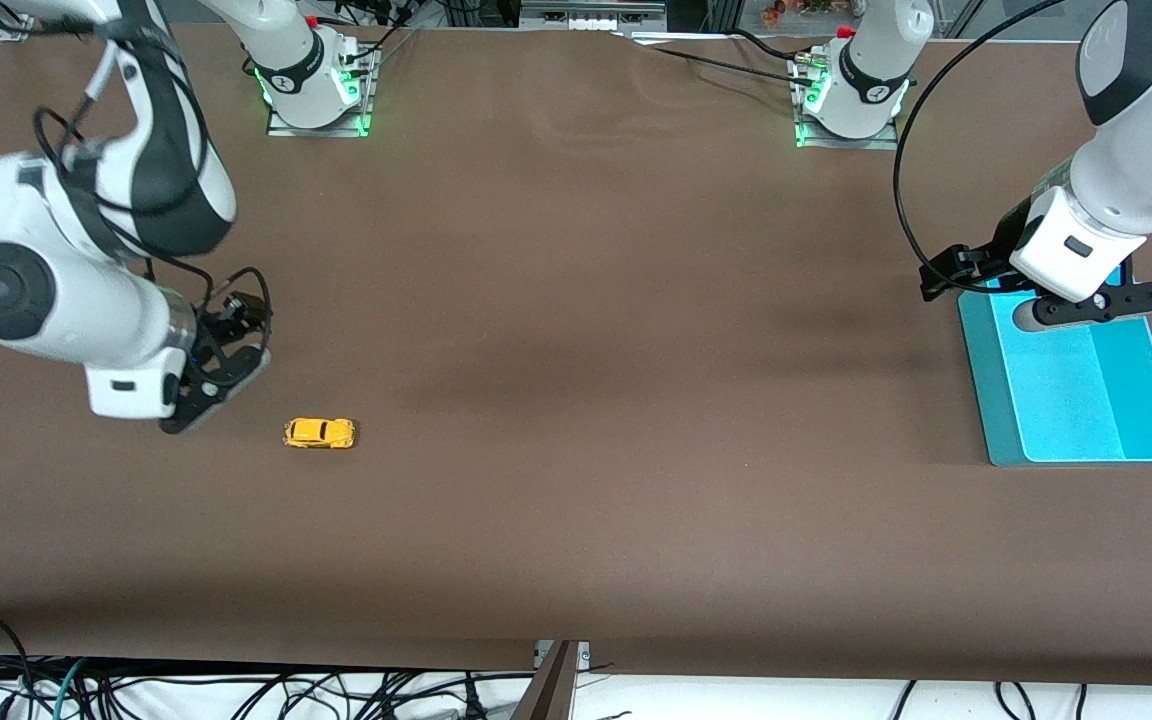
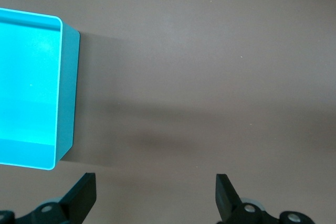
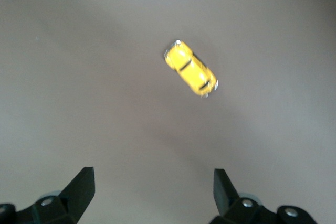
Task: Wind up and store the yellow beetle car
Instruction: 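Move the right gripper down toward the yellow beetle car, then lower the right gripper over the car and close on it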
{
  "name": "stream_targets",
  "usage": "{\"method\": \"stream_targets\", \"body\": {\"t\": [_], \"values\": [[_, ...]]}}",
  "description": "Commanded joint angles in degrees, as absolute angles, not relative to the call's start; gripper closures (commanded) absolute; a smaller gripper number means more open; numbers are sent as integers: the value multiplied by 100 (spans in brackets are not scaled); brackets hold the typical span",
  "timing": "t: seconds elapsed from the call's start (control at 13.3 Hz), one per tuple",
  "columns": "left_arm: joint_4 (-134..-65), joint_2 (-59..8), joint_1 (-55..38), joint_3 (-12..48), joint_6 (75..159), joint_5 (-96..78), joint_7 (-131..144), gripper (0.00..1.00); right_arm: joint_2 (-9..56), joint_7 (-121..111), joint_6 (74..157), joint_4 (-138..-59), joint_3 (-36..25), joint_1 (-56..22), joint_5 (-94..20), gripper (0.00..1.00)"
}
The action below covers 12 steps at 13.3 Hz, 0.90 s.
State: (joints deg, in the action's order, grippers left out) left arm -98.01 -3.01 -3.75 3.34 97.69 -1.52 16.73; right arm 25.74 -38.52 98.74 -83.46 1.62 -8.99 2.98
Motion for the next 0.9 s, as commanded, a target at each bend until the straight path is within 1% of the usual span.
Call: {"method": "stream_targets", "body": {"t": [0.0, 0.23, 0.38, 0.6, 0.83], "values": [[-9712, -343, -404, 352, 9721, -35, 1767, 0, 2961, -5189, 10614, -8542, 167, -862, 308, 0], [-9712, -343, -404, 352, 9721, -35, 1767, 0, 3041, -6290, 11975, -9340, 149, -817, 272, 0], [-9712, -343, -404, 352, 9721, -35, 1767, 0, 3041, -6687, 12688, -9763, 149, -817, 272, 0], [-9712, -343, -404, 352, 9721, -35, 1767, 0, 3146, -7258, 13559, -10194, 149, -809, 246, 0], [-9712, -343, -413, 352, 9721, -35, 1767, 0, 3234, -7645, 13948, -10371, 158, -756, 237, 0]]}}
